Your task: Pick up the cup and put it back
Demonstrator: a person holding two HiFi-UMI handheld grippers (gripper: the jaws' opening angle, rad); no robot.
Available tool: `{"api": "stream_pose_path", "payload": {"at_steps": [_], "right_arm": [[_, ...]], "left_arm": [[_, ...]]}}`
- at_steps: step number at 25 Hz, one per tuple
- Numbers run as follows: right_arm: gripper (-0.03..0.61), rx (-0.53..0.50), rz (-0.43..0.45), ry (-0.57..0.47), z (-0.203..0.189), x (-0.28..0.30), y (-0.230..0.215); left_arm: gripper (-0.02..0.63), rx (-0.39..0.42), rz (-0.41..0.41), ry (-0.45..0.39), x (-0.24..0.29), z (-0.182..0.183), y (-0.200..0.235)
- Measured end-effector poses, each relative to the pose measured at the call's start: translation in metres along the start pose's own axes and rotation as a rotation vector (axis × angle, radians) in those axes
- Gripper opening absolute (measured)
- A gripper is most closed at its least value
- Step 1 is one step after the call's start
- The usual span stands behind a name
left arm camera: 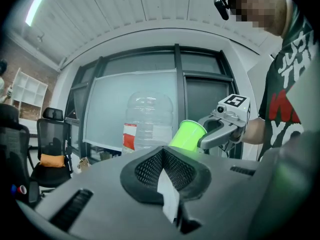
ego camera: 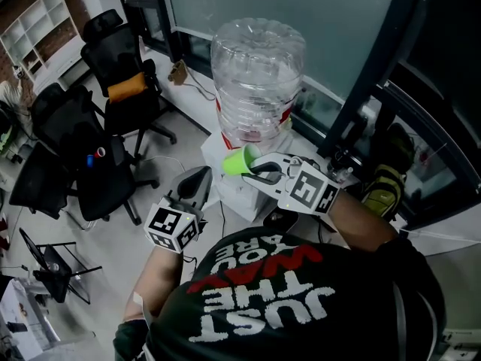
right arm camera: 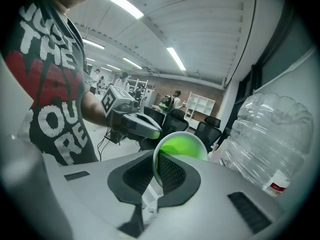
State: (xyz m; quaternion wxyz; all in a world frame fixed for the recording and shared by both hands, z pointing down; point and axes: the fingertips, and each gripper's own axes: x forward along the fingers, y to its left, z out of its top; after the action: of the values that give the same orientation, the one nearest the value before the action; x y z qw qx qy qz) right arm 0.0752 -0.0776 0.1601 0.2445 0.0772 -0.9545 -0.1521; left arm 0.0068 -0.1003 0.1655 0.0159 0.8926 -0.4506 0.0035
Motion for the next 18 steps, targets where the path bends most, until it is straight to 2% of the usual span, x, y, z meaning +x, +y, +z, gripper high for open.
{"api": "stream_pose_path", "payload": {"at_steps": [5,10,14,18], "right_arm": [[0.038,0.021,0.038,0.035,-0.011,0.015,0.011],[0.038,0.073,0.095,0.087,-0.037,0.063,0.027],[0.038,0.091,0.133,0.123,-0.080,0.125,0.042],[0.038,0.083,0.143,0.166,-0.153,0.194,0.059]], "left_arm": [[0.000,-0.053,0.019,0.015,-0.005,-0.025,0.008],[0.000,-0.125,0.027,0.061,-0.012,-0.080,0.033],[0.000,-0.143,0.019,0.113,-0.013,-0.150,0.063],[0.000,-0.158,0.000,0.125,-0.001,-0.247,0.091]]}}
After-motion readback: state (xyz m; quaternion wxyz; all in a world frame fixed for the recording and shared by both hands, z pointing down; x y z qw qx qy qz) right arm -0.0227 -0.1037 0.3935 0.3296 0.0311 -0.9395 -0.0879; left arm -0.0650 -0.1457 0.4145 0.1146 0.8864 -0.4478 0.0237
